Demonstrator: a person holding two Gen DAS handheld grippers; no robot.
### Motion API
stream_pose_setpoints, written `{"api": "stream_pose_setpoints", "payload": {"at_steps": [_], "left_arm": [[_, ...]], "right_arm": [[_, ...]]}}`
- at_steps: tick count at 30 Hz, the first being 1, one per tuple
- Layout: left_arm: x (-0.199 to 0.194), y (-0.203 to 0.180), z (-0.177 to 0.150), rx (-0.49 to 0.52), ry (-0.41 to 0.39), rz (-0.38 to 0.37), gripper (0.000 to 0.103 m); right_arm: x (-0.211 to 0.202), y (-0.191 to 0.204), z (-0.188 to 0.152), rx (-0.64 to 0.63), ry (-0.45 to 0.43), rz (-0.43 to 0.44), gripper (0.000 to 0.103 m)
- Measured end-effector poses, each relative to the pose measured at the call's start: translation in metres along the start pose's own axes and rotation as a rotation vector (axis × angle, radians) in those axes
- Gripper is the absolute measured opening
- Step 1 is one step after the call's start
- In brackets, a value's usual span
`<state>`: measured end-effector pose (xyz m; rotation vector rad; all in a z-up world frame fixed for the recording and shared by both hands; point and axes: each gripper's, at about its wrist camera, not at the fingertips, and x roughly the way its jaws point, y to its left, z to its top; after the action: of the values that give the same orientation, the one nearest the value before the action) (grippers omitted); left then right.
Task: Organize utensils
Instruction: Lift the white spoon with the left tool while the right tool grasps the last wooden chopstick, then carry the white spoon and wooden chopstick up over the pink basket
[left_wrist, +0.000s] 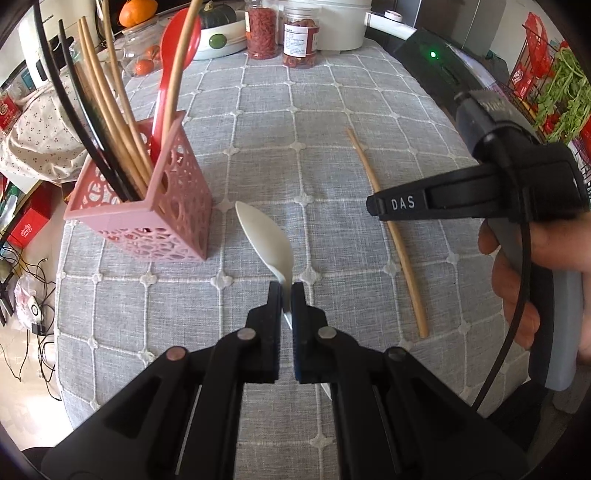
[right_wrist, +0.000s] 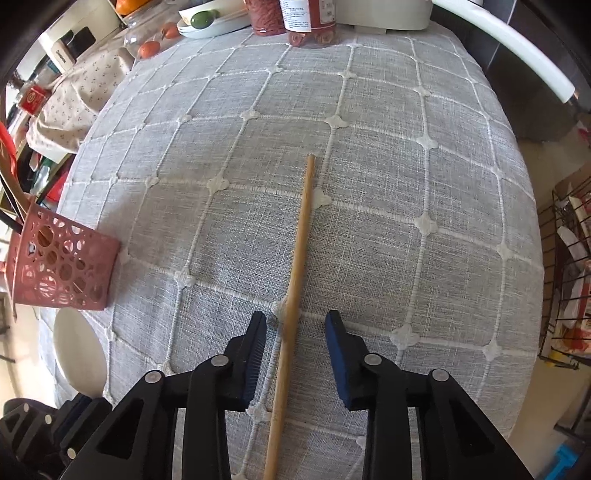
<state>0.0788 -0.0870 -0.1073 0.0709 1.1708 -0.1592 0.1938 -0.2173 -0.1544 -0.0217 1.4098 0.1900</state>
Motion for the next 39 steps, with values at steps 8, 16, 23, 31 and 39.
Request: {"api": "stream_pose_setpoints", "payload": {"at_steps": [8, 16, 23, 31, 39], "left_arm": [[-0.003, 0.004, 0.001, -0.018, 0.004, -0.034, 0.006], [-0.017, 0.005, 0.002, -0.023, -0.006, -0.081, 0.006], [-0.025, 0.001, 0.001, -0.014, -0.024, -0.087, 0.006], [-0.046, 0.001, -0.002, 0.034, -0.11, -0.046, 0.006], [-0.071, 0.015, -0.003, 0.013, -0.184, -0.019, 0.006]], "right_arm": [[-0.005, 0.006, 0.0, -0.008, -0.032, -0.009, 0.007], [-0.047, -0.002, -0.008, 0.007, -0.166, 0.063, 0.007], [-0.091, 0.002, -0.019, -0.002, -0.375, 0.129, 0.007], [-0.118, 0.022, -0.016, -0.057, -0.504, 0.16, 0.007], [-0.124, 0.025, -0.018, -0.051, -0.526, 0.16, 0.007]]}}
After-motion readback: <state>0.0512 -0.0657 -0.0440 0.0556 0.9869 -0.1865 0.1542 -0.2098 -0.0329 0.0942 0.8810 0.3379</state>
